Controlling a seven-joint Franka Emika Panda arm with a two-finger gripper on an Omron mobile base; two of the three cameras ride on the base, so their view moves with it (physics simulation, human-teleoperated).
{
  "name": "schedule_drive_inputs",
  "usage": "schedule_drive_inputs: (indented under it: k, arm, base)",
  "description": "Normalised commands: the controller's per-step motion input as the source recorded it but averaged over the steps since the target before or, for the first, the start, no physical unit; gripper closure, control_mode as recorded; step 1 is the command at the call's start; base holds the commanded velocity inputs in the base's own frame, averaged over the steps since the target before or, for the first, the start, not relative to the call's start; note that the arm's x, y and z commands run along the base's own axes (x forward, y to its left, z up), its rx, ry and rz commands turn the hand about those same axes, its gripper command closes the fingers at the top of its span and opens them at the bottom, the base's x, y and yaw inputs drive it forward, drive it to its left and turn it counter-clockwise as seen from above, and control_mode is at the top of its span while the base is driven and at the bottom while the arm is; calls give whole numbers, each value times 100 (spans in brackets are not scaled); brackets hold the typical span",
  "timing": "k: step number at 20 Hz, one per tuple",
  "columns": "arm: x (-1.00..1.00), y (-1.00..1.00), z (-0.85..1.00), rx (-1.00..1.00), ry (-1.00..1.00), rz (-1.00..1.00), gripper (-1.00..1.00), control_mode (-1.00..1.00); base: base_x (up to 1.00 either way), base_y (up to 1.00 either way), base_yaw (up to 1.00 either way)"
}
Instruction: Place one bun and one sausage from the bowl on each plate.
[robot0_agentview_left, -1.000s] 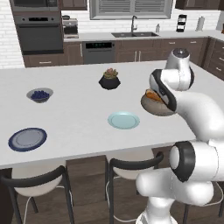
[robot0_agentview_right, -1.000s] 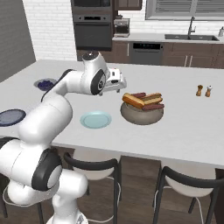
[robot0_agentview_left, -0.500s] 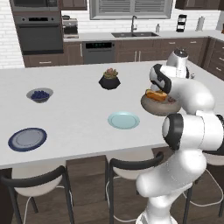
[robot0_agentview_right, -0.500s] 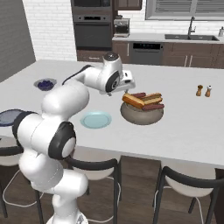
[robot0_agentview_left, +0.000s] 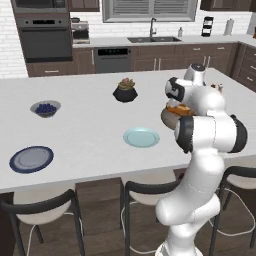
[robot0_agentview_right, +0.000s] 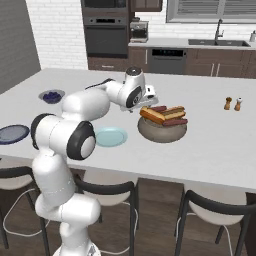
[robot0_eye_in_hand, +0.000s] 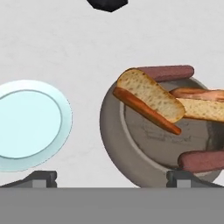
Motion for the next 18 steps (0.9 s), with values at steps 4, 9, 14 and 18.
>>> schedule_drive_inputs:
  k: [4,9,14,18]
  arm:
    - [45,-25,-17,0,0,0,-100,-100]
    - [37,-6,-28,0,0,0,-100,-100]
    - [40,0,-38,-2,4,0,-100,-100]
    - [36,0,-27,-1,2,0,-100,-100]
  base:
    - [0,0,0]
    - [0,0,0]
    - [0,0,0]
    - [0,0,0]
